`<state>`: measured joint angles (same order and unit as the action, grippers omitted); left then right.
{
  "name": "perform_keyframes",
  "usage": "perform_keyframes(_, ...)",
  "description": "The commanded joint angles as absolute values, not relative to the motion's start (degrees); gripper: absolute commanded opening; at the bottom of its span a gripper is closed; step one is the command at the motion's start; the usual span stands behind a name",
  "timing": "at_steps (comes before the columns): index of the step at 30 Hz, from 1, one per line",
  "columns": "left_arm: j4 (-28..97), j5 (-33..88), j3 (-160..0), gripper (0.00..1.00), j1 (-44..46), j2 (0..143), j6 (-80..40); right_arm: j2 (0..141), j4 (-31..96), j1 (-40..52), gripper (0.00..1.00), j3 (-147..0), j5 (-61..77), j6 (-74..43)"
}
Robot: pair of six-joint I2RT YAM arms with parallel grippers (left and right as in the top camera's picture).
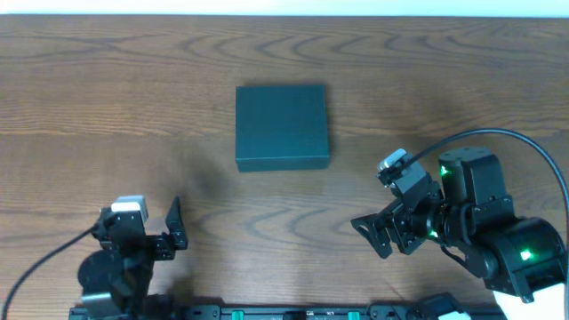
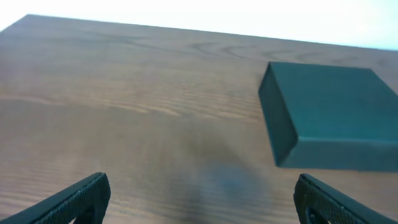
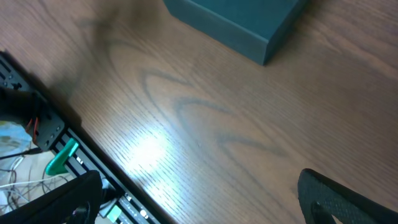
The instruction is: Pack container
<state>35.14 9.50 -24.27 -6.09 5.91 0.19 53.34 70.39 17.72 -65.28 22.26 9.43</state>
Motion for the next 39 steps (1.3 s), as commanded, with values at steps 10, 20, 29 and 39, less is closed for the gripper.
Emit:
perform_keyframes(10, 23.73, 8.58, -9.10, 0.95, -7.62, 0.19, -6.79, 53.15, 70.26, 18.20, 0.99, -65.34, 22.48, 9.02)
perform_keyframes(20, 19.22, 8.95, -5.85, 0.95, -7.49, 0.21, -9.23, 53.15, 70.26, 18.20, 0.99, -65.34, 22.48, 9.02)
perform_keyframes(29, 19.22, 8.97, -5.85, 0.96, -7.49, 0.21, -9.23, 53.15, 70.26, 18.20, 0.99, -65.34, 22.48, 9.02)
perform_keyframes(39, 19.22, 8.97, -5.85, 0.95, -7.49, 0.21, -9.23, 53.15, 70.26, 18.20, 0.99, -65.34, 22.48, 9.02)
